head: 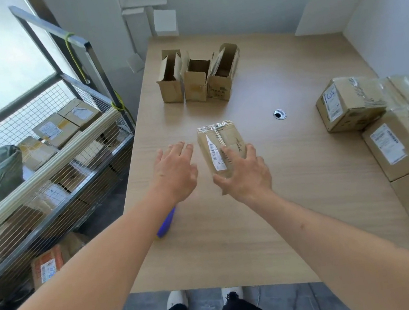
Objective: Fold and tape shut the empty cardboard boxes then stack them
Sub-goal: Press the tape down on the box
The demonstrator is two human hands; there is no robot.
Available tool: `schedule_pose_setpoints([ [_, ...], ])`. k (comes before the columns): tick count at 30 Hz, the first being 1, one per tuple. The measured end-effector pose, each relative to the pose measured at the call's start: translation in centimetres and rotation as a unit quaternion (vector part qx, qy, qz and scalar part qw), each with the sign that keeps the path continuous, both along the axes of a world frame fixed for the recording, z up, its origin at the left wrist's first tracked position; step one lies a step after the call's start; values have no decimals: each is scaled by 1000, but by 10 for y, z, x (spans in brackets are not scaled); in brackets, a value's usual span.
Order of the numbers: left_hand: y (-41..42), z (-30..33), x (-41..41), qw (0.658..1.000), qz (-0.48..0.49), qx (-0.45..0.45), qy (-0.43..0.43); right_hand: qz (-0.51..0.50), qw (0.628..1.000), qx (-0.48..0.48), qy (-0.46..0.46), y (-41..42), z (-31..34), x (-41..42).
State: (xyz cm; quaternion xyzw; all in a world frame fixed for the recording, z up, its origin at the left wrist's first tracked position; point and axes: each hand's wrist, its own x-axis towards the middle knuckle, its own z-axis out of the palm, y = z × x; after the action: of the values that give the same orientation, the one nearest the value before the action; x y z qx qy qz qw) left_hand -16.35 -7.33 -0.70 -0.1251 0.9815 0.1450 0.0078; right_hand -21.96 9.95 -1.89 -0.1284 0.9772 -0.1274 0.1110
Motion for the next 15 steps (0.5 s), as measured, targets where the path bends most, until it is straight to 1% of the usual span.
schedule_pose_setpoints([
  [9, -1, 72, 8, 996, -85, -33, 17, -63, 996, -3, 56, 13, 74, 31],
  [15, 20, 109, 14, 986, -159, -51, 29, -116, 989, -17, 92, 45, 108, 55],
])
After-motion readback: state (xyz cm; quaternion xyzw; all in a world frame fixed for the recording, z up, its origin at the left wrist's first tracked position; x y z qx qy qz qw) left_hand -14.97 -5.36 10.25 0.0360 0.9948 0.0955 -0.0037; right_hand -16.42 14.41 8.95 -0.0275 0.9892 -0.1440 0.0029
